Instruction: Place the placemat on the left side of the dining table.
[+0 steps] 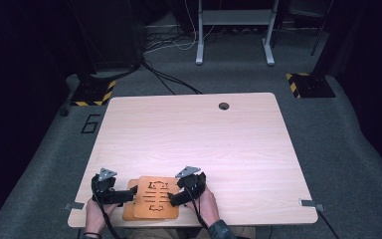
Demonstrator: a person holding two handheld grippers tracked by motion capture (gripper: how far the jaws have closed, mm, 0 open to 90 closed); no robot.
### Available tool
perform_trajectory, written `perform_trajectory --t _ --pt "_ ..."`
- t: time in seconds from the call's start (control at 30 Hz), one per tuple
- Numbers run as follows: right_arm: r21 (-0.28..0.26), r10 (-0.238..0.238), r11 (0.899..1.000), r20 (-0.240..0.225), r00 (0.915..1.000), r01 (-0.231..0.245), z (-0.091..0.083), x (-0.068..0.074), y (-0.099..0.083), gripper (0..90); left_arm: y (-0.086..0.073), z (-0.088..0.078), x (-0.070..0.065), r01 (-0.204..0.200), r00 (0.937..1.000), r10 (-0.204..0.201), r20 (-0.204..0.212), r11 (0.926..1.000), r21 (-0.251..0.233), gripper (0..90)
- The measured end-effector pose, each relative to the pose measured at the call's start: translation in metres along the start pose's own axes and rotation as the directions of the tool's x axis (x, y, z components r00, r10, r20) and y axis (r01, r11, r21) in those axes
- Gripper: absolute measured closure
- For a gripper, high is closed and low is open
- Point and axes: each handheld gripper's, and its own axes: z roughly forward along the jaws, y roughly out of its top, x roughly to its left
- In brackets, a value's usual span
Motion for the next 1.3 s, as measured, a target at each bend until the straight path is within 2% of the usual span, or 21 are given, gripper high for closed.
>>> perform_trajectory --t 0.07,0.67,0.8,0.83,0.87,0.9,0.97,1.1,1.3 --pt "0.0 0.0 1.0 0.0 1.0 0.0 0.0 0.0 0.0 0.0 0.0 0.0 -0.003 -0.013 0.9999 0.013 0.004 0.9999 0.01 0.0" --pt "-0.001 0.0 1.0 0.0 1.0 0.0 0.0 0.0 0.0 0.0 0.002 0.004 -0.025 -0.029 0.9958 0.023 0.089 0.9976 0.063 0.1" --pt "-0.001 0.001 1.0 0.001 1.0 -0.001 0.0 0.0 0.0 0.0 0.004 0.006 -0.028 -0.042 0.9915 0.032 0.126 0.9957 0.083 0.2" --pt "-0.001 0.001 1.0 0.001 1.0 -0.001 0.0 0.0 0.0 0.0 0.004 0.007 -0.03 -0.027 0.9912 0.017 0.131 0.9967 0.077 0.3" --pt "-0.001 0.001 1.0 0.001 1.0 -0.001 0.0 0.0 0.0 0.0 0.004 0.007 -0.03 -0.049 0.9905 0.037 0.133 0.9949 0.088 0.3" --pt "-0.001 0.001 1.0 0.001 1.0 -0.001 0.0 0.0 0.0 0.0 0.004 0.008 -0.032 -0.042 0.9893 0.029 0.143 0.9952 0.089 0.4" --pt "-0.001 0.001 1.0 0.001 1.0 -0.001 0.0 0.0 0.0 0.0 0.005 0.009 -0.033 -0.054 0.9871 0.039 0.156 0.9939 0.096 0.6" --pt "0.0 0.001 1.0 0.002 1.0 -0.001 0.0 0.0 0.0 0.0 0.006 0.012 -0.036 -0.047 0.9824 0.027 0.185 0.9936 0.103 0.8" --pt "-0.001 0.002 1.0 0.003 1.0 -0.002 0.0 0.0 0.0 0.0 0.007 0.016 -0.038 -0.057 0.9769 0.031 0.212 0.9909 0.121 2.8"
